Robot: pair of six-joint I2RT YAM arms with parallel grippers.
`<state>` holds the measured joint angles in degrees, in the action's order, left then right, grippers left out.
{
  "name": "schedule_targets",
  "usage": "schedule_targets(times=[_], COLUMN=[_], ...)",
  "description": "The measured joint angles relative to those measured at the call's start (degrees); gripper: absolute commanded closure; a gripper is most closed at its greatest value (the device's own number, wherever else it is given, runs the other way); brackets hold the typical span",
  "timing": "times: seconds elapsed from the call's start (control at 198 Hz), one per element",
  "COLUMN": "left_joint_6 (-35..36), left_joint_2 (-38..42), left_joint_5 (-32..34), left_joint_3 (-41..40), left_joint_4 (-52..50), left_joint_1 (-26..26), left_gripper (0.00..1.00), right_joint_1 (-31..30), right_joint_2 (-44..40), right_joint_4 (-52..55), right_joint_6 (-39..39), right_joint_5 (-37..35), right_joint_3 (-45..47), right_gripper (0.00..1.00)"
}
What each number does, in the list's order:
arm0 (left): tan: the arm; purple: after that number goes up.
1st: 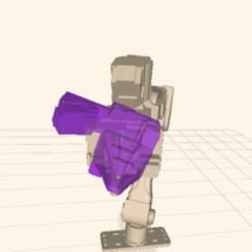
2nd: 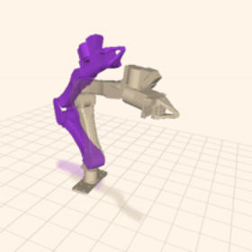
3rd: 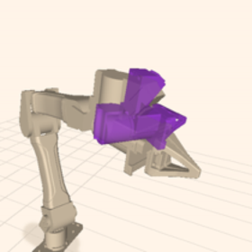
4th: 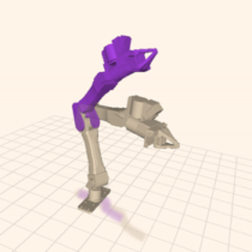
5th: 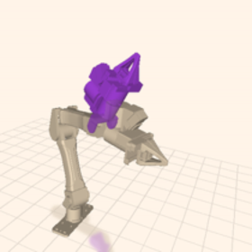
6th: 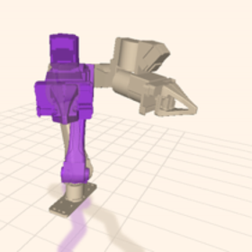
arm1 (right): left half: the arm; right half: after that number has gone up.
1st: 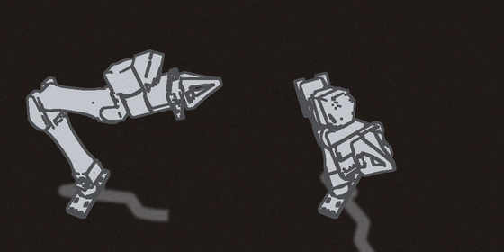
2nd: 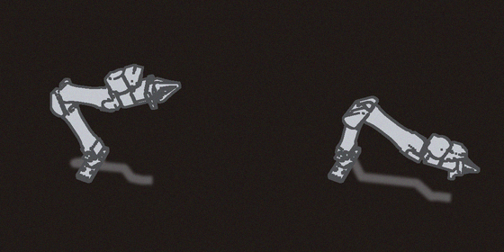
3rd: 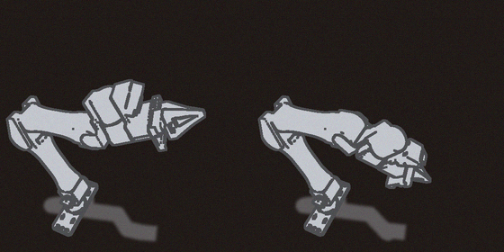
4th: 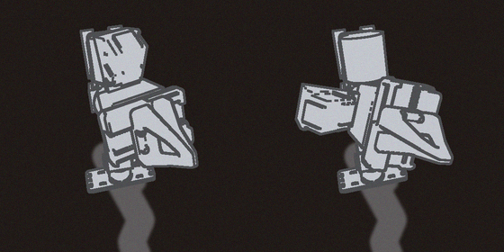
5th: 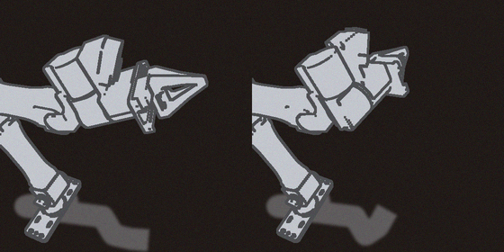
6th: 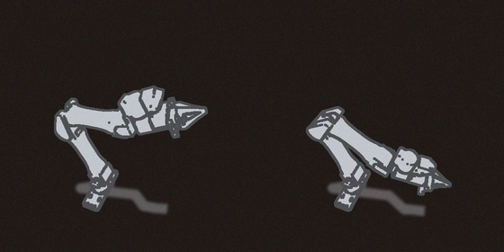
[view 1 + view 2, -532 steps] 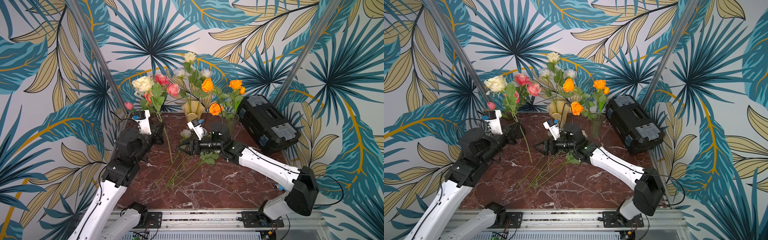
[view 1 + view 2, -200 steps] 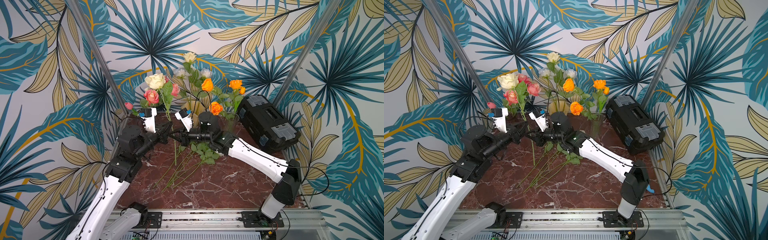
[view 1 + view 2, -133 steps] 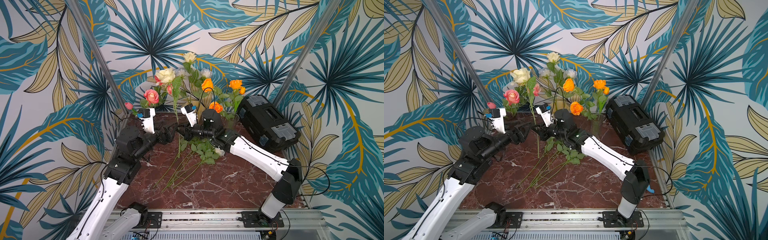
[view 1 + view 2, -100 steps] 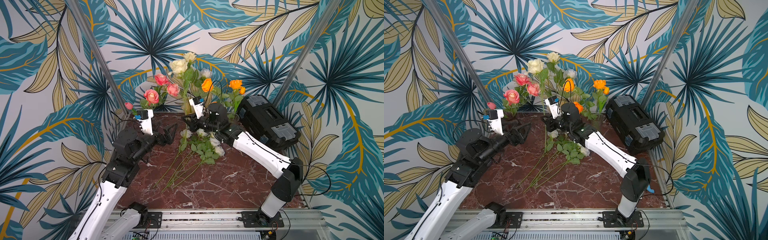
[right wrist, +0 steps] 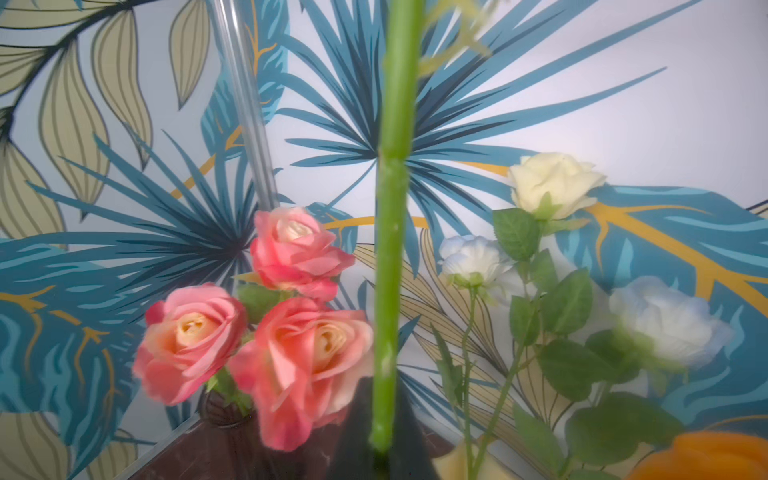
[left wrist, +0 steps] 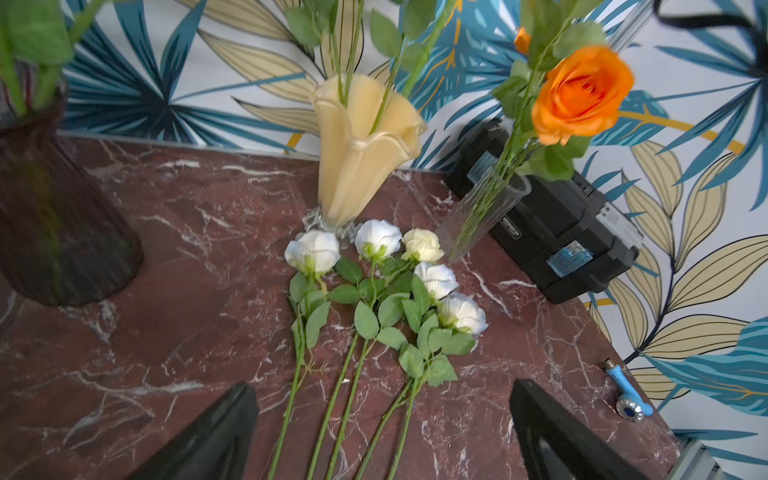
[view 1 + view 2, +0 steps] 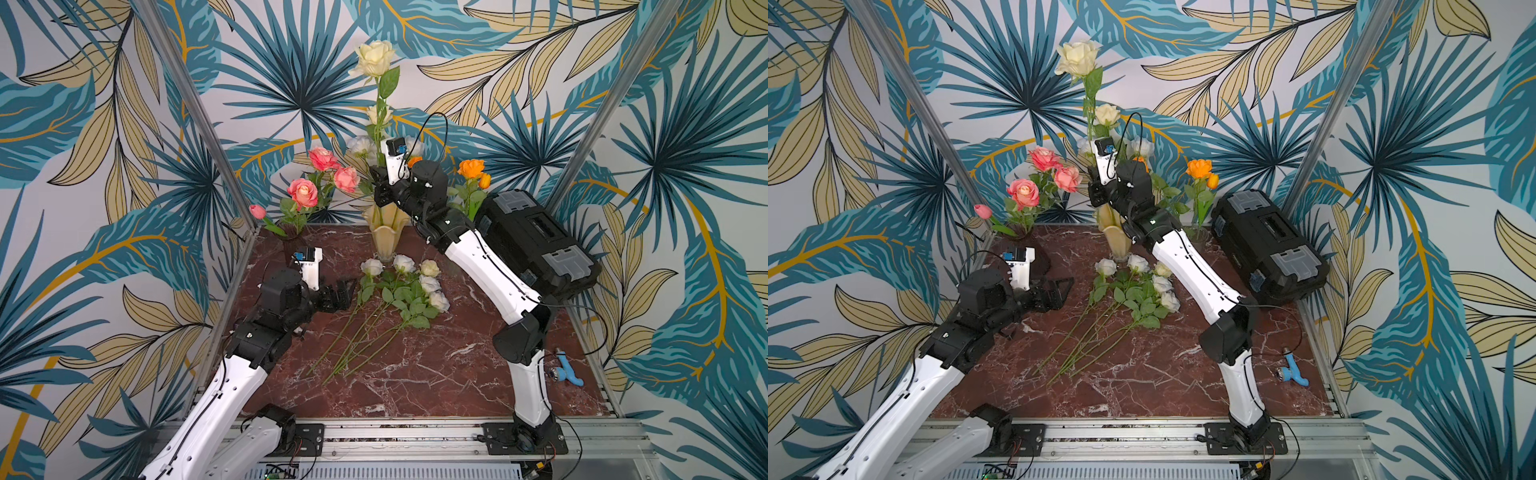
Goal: Arrange the flowers in different vases according to their variety
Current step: Insert the flower into the vase.
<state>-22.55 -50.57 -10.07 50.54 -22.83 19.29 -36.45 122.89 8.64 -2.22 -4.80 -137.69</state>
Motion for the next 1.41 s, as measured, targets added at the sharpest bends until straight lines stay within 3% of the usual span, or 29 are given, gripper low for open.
schedule_targets(times=[0.273, 0.601, 0.748, 0.844, 1.192, 1.414], left_joint_6=[0.0, 0.2, 0.2, 0.2, 0.2, 1.0], left_joint_2=[-0.5, -2.0, -2.1, -2.1, -2.1, -3.8], left_joint_5=[0.8, 1.3, 1.6, 1.9, 2.0, 2.0], left_joint_3=[-1.2, -1.2, -1.2, -1.2, -1.2, -1.1], left_joint_4=[-1.1, -1.2, -1.2, -1.2, -1.2, -2.7], left_joint_1=[0.0, 0.0, 0.0, 0.0, 0.0, 0.0], left_gripper=[0.0, 0.0, 0.0, 0.0, 0.0, 0.0], right_joint_1=[1.5, 2.5, 2.4, 2.3, 2.1, 0.8], right_joint_2=[7.1, 10.4, 10.1, 9.8, 5.7, -4.0], right_joint_4=[0.2, -1.4, -4.0, -5.4, -7.6, -9.7], right_joint_6=[-3.9, -4.2, -3.7, -3.0, -2.5, -2.1], right_joint_5=[-8.7, -13.0, -14.1, -15.0, -16.5, -15.8], right_joint_3=[-2.6, -2.5, 0.7, 3.8, 11.9, 19.5], right_gripper=[1.0, 1.0, 0.59, 0.42, 0.34, 0.3])
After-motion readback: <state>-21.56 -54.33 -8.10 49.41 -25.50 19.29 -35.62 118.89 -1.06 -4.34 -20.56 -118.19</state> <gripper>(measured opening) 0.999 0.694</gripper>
